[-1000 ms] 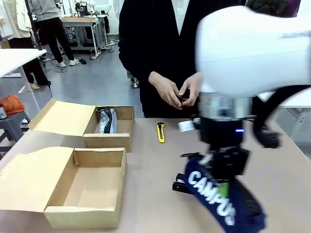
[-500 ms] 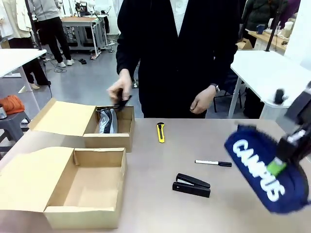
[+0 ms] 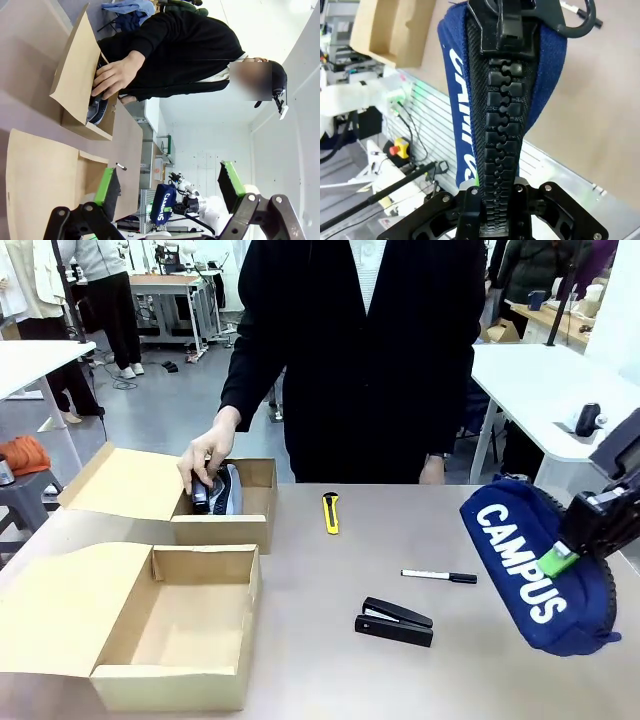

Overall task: Place items inside the box.
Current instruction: Pick up a Pencil pouch or Stapler and place it inside the Mailer Box closest to the robot.

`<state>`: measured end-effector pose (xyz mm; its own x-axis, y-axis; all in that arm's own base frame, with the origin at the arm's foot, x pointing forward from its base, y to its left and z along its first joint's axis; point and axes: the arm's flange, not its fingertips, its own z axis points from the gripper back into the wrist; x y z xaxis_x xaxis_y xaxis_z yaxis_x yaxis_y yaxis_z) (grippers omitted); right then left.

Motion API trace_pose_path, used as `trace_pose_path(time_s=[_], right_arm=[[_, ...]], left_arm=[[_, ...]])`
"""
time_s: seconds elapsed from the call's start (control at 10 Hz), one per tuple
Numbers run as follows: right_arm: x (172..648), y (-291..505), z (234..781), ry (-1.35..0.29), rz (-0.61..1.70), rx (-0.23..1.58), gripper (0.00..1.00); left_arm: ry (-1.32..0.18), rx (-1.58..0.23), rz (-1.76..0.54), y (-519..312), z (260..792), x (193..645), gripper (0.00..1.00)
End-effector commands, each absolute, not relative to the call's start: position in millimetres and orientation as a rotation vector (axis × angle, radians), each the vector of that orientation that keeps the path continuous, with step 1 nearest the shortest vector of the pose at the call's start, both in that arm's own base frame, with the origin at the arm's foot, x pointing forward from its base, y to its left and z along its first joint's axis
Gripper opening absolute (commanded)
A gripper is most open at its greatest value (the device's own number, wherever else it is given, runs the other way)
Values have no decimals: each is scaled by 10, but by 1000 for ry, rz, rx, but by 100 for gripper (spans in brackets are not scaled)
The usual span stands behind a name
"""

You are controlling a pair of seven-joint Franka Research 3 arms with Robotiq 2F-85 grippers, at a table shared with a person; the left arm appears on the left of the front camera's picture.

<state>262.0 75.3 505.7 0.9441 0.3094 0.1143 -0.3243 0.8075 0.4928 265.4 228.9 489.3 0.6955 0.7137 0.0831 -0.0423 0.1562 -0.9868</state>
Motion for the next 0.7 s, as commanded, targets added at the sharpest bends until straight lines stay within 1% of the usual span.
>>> trace_pose_path(time_s=[0.0,0.1,0.2,0.3,0.4,0.6], right_arm=[[2692,937,5149,-51,237,588,7],[2690,1304,5256,-50,235,684,7],[2797,1868,5393,39,166,801,7],[2890,2398,5438,120,169,823,7],[2987,2924,5434,155,171,809,7],[3179,4020,5327,90,161,763,7]], left_arm=[[-652,-1330,578,2282,4905,2651,100],[-652,-1330,578,2282,4905,2651,100],[-652,-1330,578,2282,4905,2651,100],[-652,-1330,578,2282,4905,2651,100],[-652,-1330,578,2282,4905,2651,100],[-652,-1330,578,2282,4905,2651,100]])
